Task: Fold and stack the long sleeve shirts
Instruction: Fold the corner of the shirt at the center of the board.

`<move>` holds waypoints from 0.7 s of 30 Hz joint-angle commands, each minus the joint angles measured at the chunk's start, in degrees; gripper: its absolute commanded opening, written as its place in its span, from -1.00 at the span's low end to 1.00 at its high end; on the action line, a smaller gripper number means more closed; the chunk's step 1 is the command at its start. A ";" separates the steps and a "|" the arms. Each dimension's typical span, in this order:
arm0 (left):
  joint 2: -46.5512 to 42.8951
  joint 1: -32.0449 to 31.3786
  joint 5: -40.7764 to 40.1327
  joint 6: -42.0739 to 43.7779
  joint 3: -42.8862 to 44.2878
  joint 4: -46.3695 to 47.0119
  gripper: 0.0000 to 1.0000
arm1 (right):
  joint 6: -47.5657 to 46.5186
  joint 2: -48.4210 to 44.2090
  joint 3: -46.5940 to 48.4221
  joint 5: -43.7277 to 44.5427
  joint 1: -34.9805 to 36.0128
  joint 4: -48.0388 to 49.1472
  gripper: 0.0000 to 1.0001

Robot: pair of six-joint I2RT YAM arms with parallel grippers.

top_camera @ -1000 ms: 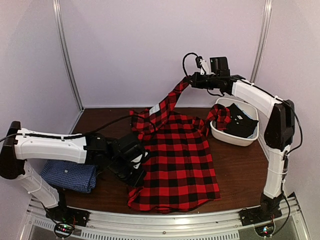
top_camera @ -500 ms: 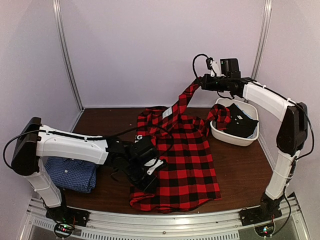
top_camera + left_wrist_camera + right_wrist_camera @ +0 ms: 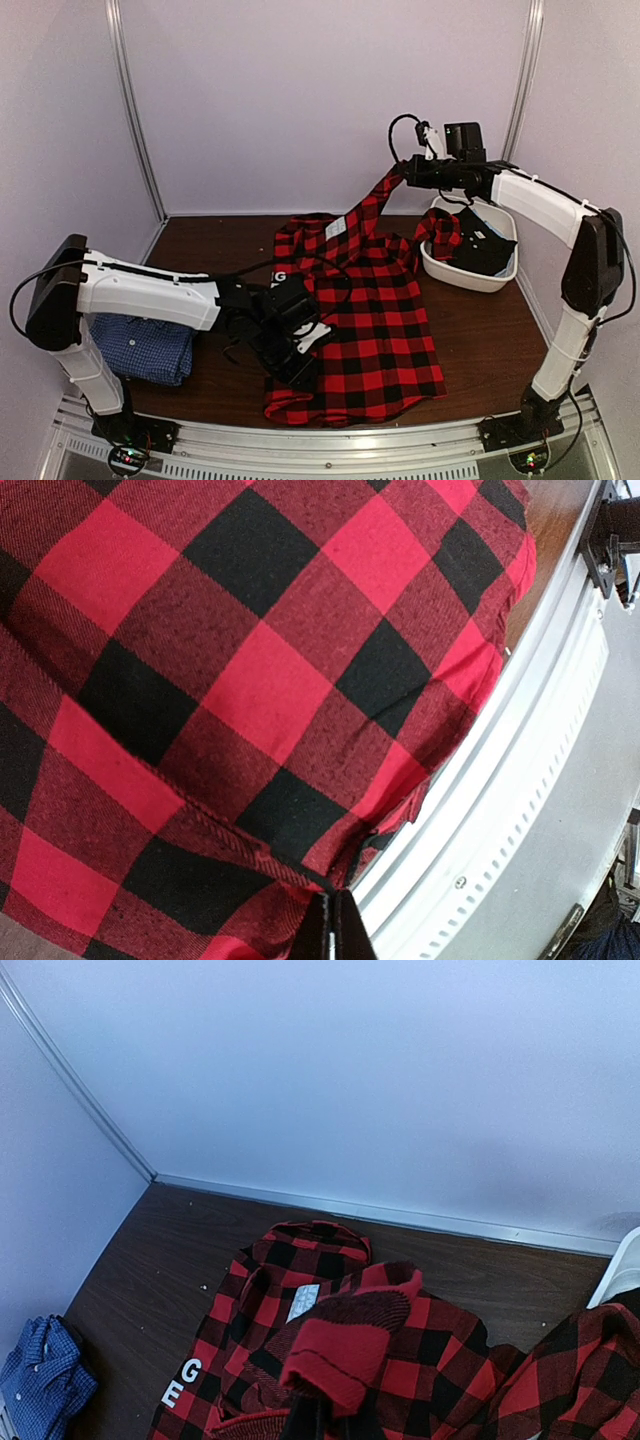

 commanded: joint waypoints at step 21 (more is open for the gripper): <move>-7.48 13.10 -0.47 -4.55 -0.36 8.02 0.19 | -5.47 -8.15 -14.30 -8.38 5.97 -0.10 -1.00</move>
